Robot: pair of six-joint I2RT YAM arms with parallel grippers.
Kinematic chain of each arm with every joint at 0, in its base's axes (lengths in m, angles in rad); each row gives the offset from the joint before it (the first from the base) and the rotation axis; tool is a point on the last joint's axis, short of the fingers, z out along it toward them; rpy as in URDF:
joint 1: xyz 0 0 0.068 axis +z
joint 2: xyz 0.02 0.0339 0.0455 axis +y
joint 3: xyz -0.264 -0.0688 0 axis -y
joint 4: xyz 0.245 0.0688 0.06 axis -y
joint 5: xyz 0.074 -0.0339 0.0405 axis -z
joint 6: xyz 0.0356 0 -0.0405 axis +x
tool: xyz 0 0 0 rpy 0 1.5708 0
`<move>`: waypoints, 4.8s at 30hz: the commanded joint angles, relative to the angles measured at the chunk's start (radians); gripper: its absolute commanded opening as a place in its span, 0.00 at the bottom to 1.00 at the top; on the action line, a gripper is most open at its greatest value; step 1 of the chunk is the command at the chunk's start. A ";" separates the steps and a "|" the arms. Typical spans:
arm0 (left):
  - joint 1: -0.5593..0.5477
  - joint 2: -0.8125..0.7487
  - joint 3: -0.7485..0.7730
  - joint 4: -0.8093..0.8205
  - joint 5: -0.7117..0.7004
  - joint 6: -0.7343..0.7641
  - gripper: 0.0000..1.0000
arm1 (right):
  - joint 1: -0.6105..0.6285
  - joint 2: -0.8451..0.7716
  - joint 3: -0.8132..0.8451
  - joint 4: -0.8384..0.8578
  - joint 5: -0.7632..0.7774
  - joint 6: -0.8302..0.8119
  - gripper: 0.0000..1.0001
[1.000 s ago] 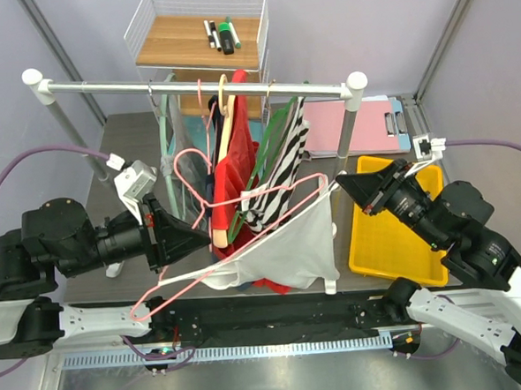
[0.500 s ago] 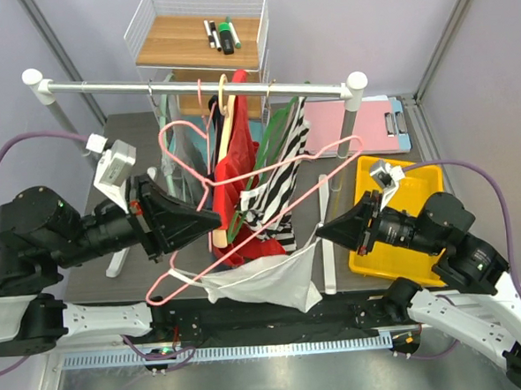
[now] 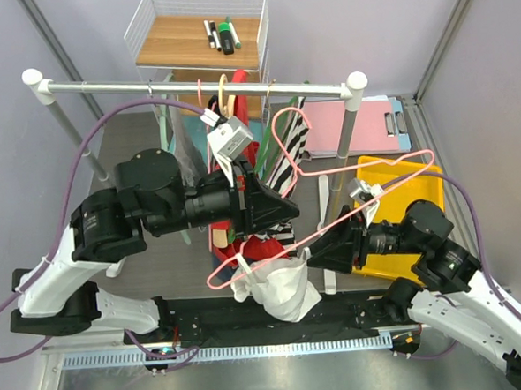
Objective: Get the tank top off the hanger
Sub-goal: Remove the tank top from the hanger, then place the tank top in the bin.
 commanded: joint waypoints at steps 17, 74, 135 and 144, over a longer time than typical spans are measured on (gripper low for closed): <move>-0.003 -0.115 -0.117 0.251 -0.232 -0.072 0.00 | 0.006 -0.056 0.281 -0.393 0.266 -0.331 0.94; -0.003 0.293 0.222 0.330 -0.262 0.005 0.00 | 0.006 0.101 0.172 0.290 -0.082 0.108 0.32; -0.003 -0.091 -0.131 0.469 -0.041 0.040 0.00 | 0.033 0.103 0.554 -0.634 1.516 -0.245 0.01; -0.003 -0.199 -0.260 0.406 -0.143 0.045 0.00 | 0.033 0.447 1.080 -0.606 1.788 -0.549 0.01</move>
